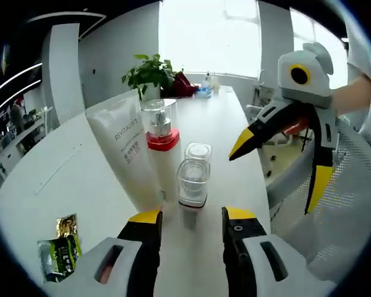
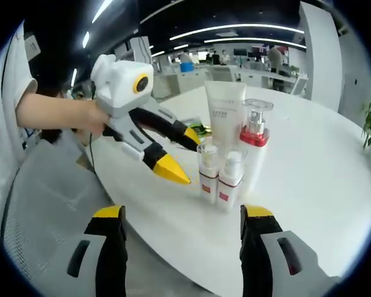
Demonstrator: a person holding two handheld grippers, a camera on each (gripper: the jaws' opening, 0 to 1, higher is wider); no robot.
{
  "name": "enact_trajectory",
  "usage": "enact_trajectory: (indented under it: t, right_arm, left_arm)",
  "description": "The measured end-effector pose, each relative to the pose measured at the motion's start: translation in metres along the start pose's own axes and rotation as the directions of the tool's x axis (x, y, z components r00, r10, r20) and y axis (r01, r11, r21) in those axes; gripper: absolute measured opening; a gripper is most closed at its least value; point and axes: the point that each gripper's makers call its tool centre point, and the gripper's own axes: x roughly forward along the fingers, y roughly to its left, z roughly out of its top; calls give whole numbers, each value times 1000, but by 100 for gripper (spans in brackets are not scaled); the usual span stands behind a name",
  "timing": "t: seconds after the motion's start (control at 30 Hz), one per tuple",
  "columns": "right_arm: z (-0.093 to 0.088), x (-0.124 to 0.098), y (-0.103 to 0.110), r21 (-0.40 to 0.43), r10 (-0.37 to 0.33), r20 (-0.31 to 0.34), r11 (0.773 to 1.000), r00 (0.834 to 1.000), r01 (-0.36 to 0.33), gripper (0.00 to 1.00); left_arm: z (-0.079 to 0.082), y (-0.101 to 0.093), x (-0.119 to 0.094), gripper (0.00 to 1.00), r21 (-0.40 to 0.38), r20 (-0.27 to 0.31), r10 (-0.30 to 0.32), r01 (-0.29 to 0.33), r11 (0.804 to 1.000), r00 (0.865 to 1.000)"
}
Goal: Arrange the skincare products in the storage area until every visible bottle or jar stands upright without overlapping.
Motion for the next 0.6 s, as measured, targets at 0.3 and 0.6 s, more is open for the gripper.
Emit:
enact_trajectory:
  t: [0.3,0.6]
  right_arm:
    - [18,-4,0,-16,-1,30,1000,1000,1,80]
    - [27,-9,4,-27,3,51,1000,999,-2,86]
  left_arm:
    - [-14,4,-33,50,-76,-13,90,-90,993,996]
    - [-39,10,-73,61,-226,-35,226,-228,947,973]
